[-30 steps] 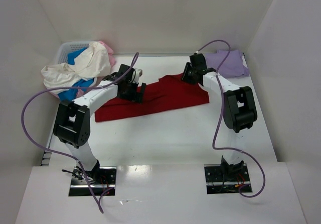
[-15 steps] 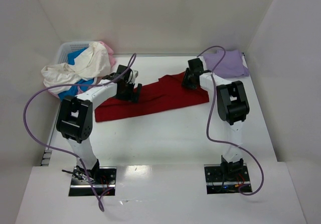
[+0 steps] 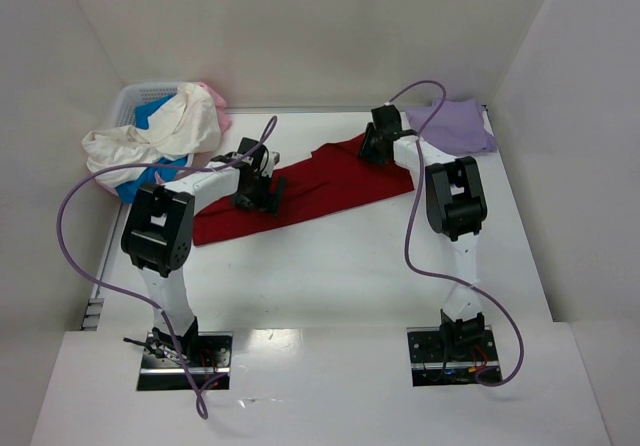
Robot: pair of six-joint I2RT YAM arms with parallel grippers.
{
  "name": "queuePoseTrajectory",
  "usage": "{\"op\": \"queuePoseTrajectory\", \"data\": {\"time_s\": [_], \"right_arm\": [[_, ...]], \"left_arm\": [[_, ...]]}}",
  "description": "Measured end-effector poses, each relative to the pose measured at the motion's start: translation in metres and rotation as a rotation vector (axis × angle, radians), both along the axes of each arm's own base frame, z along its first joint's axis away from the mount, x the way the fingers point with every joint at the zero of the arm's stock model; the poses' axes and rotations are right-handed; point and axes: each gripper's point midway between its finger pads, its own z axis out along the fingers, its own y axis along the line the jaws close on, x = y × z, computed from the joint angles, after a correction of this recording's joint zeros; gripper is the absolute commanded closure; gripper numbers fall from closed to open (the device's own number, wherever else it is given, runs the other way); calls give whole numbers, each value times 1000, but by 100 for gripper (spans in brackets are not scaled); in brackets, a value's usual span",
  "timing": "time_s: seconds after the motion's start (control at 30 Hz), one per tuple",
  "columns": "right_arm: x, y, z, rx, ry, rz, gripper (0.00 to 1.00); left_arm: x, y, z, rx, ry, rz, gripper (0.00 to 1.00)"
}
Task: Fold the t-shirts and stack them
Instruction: Fold the other side of the tshirt into a rectangle, then rotate the tshirt 90 degrees
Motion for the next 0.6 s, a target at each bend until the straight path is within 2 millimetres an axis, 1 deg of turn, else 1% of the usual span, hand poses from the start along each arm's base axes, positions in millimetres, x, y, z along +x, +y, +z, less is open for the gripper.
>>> {"op": "queuePoseTrajectory", "data": {"time_s": [0.13, 0.27, 0.3, 0.37, 0.43, 0.5, 0.6], "right_arm": [[6, 0, 7, 7, -18, -2, 55], [6, 3, 8, 20, -17, 4, 55], [6, 3, 7, 24, -15, 5, 55], [11, 6, 5, 35, -16, 4, 59], [14, 8, -2, 44, -8, 6, 62], [13, 9, -6, 50, 0, 6, 62], [15, 11, -4, 72, -4, 0, 62]], "left_arm": [[-1, -1, -2, -6, 5, -3, 0], [-3, -4, -3, -20, 9, -9, 0], [-3, -4, -3, -23, 8, -10, 0], [-2, -4, -3, -26, 7, -10, 0], [-2, -5, -3, -27, 7, -10, 0], [-2, -5, -3, -30, 7, -11, 0], [-3, -5, -3, -34, 8, -12, 0]]}}
